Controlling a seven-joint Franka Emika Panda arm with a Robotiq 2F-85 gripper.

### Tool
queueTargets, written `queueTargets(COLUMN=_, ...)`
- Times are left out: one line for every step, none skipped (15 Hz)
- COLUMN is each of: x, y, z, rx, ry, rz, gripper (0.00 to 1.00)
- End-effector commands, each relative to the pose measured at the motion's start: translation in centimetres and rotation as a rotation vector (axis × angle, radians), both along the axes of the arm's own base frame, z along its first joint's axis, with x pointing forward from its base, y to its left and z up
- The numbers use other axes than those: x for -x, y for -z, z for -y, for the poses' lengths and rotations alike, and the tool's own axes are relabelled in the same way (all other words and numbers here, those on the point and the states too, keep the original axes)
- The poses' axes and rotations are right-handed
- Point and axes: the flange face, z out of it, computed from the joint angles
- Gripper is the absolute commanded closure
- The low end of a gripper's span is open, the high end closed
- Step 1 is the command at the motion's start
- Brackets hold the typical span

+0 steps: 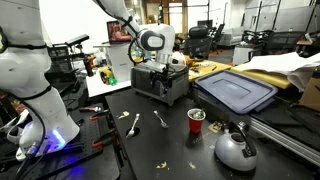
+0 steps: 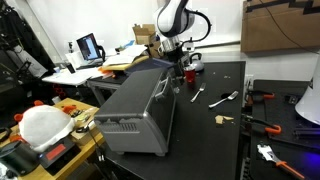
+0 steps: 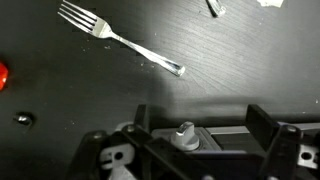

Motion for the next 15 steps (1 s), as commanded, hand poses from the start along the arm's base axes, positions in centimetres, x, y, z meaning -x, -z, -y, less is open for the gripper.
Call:
queueTargets(x=0.0, y=0.2, z=1.1, rx=-0.059, ry=0.068, rz=-0.032, gripper=0.0)
queueTargets(x=0.0, y=0.3, z=1.2, rx=-0.075, ry=0.086, rz=-0.033, gripper=0.0)
queueTargets(x=0.1, y=0.6, z=1.3, rx=-0.084, ry=0.114, rz=-0.031, gripper=0.0)
queueTargets(x=0.1, y=0.8, z=1.3, rx=-0.096, ry=0.141, rz=-0.03, gripper=0.0)
queueTargets(x=0.0, y=1.0, z=1.4, rx=-0.108, ry=0.164, rz=-0.028, gripper=0.0)
queueTargets(x=0.0, y=1.2, z=1.4, rx=-0.121, ry=0.188, rz=-0.025, gripper=0.0)
queueTargets(x=0.0, y=1.3, z=1.4, rx=-0.129, ry=0.209, rz=-0.023, gripper=0.0)
queueTargets(x=0.1, y=1.5, z=1.4, rx=-0.141, ry=0.226, rz=-0.023, gripper=0.0)
queueTargets(x=0.1, y=1.7, z=1.5, rx=-0.146, ry=0.241, rz=-0.021, gripper=0.0)
queueTargets(x=0.1, y=1.9, z=1.6, rx=-0.15, ry=0.259, rz=-0.018, gripper=0.0)
queueTargets(x=0.0, y=2.1, z=1.6, rx=-0.155, ry=0.273, rz=-0.014, gripper=0.0)
queueTargets(x=0.0, y=2.3, z=1.7, rx=-0.157, ry=0.286, rz=-0.01, gripper=0.0)
queueTargets(x=-0.1, y=2.5, z=1.8, rx=-0.159, ry=0.295, rz=-0.007, gripper=0.0)
queueTargets(x=-0.1, y=2.7, z=2.0, rx=-0.161, ry=0.304, rz=-0.005, gripper=0.0)
queueTargets(x=-0.2, y=2.9, z=2.1, rx=-0.163, ry=0.31, rz=-0.003, gripper=0.0)
